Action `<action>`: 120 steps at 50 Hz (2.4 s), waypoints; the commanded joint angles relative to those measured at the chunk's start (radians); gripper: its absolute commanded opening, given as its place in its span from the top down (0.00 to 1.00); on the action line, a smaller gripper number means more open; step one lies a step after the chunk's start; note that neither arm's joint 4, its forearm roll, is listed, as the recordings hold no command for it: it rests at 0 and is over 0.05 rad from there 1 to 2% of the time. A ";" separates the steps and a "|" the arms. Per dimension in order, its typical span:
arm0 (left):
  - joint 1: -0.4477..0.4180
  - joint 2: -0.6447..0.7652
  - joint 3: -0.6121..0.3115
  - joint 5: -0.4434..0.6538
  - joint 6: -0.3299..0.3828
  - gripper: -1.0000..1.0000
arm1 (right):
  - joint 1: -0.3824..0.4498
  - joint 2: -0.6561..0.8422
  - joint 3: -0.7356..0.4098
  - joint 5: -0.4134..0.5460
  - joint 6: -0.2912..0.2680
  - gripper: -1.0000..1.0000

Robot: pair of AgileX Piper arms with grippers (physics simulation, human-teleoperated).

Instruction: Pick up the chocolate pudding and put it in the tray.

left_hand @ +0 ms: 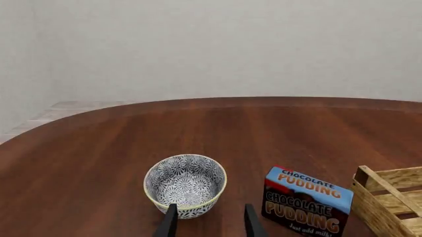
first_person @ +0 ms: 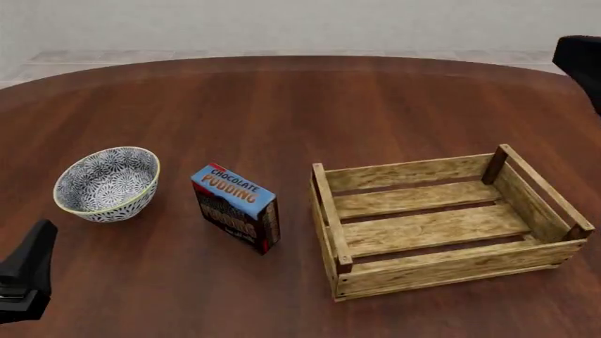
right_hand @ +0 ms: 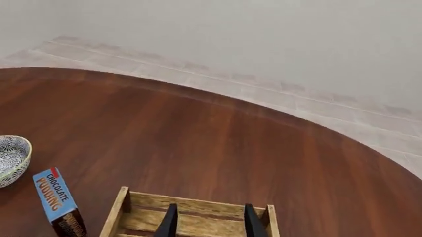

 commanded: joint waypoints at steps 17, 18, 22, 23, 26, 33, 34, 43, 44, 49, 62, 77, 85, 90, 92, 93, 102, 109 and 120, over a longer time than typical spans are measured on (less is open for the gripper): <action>0.000 0.000 0.000 0.000 0.000 0.00 | 0.111 0.216 -0.118 -0.022 -0.014 0.00; 0.000 0.000 0.000 0.000 0.000 0.00 | 0.115 0.218 -0.117 -0.030 -0.025 0.00; 0.000 0.000 0.000 0.000 0.000 0.00 | 0.137 0.241 -0.112 -0.055 -0.040 0.00; 0.000 0.000 0.000 0.000 0.000 0.00 | 0.151 0.246 -0.111 -0.061 -0.049 0.00; 0.000 0.000 0.000 0.000 0.000 0.00 | 0.165 0.265 -0.119 -0.068 -0.045 0.00; 0.000 0.000 0.000 0.000 0.000 0.00 | 0.205 0.296 -0.136 -0.082 -0.057 0.00; 0.000 0.000 0.000 0.000 0.000 0.00 | 0.209 0.305 -0.144 -0.082 -0.051 0.00; 0.000 0.000 0.000 0.000 0.000 0.00 | 0.259 0.356 -0.167 -0.111 -0.053 0.00; 0.000 0.000 0.000 0.000 0.000 0.00 | 0.259 0.356 -0.167 -0.111 -0.053 0.00; 0.000 0.000 0.000 0.000 0.000 0.00 | 0.285 0.395 -0.176 -0.133 -0.049 0.00; 0.000 0.000 0.000 0.000 0.000 0.00 | 0.347 0.475 -0.213 -0.157 -0.043 0.00; 0.000 0.000 0.000 0.000 0.000 0.00 | 0.394 0.562 -0.254 -0.190 -0.037 0.00; 0.000 0.000 0.000 0.000 0.000 0.00 | 0.421 0.610 -0.274 -0.210 -0.050 0.00; 0.000 0.000 0.000 0.000 0.000 0.00 | 0.436 0.645 -0.286 -0.218 -0.042 0.00; 0.000 0.000 0.000 0.000 0.000 0.00 | 0.438 0.655 -0.286 -0.222 -0.040 0.00; 0.000 0.000 0.000 0.000 0.000 0.00 | 0.448 0.664 -0.288 -0.225 -0.039 0.00; 0.000 0.000 0.000 0.000 0.000 0.00 | 0.470 0.707 -0.283 -0.252 -0.044 0.00; 0.000 0.000 0.000 0.000 0.000 0.00 | 0.490 0.737 -0.285 -0.269 -0.042 0.00; 0.000 0.000 0.000 0.000 0.000 0.00 | 0.520 0.786 -0.290 -0.291 -0.032 0.00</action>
